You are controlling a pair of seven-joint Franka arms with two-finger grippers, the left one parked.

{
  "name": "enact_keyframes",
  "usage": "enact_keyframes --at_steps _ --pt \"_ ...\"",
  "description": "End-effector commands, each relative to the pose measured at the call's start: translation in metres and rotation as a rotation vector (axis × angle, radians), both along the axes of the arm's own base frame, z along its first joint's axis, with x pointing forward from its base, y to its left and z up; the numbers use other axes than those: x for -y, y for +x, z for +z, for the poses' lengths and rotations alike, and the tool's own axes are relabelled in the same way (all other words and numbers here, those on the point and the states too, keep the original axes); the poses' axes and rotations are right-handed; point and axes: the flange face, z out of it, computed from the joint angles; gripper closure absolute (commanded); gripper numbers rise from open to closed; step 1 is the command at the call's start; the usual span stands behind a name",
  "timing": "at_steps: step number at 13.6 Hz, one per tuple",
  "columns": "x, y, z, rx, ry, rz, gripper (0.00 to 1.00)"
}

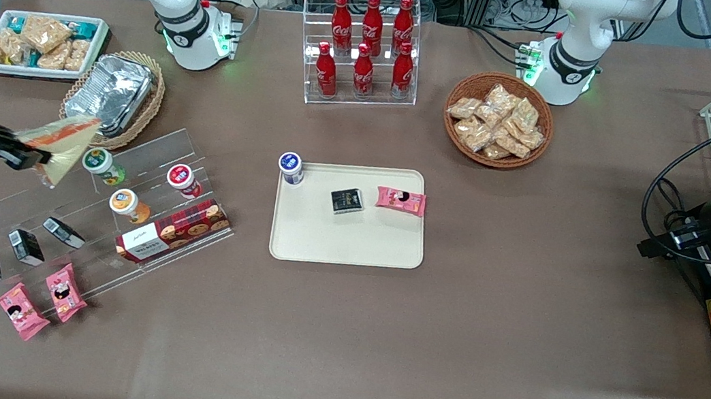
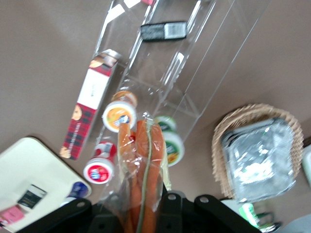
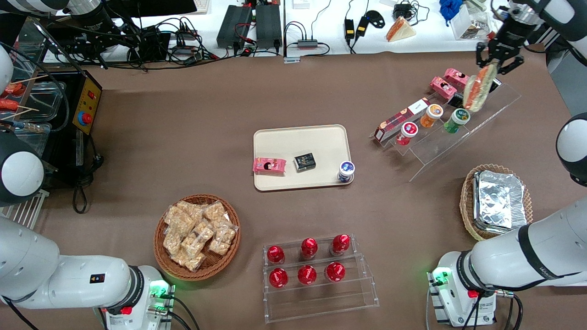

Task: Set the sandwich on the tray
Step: 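Lift the sandwich off the stand and carry it toward the cream tray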

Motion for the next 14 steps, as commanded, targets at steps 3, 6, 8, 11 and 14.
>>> enact_keyframes --at_steps 3,6,8,11,14 --pt "-0.11 0.004 0.006 -0.053 -0.024 -0.216 1.0" --pt "-0.178 0.008 0.002 -0.027 -0.062 -0.329 1.0" --pt "-0.232 0.009 -0.011 -0.019 -0.071 -0.408 1.0" --pt "-0.3 0.006 -0.047 -0.025 -0.102 -0.513 1.0" --pt "-0.353 0.005 -0.078 0.013 -0.104 -0.599 1.0"
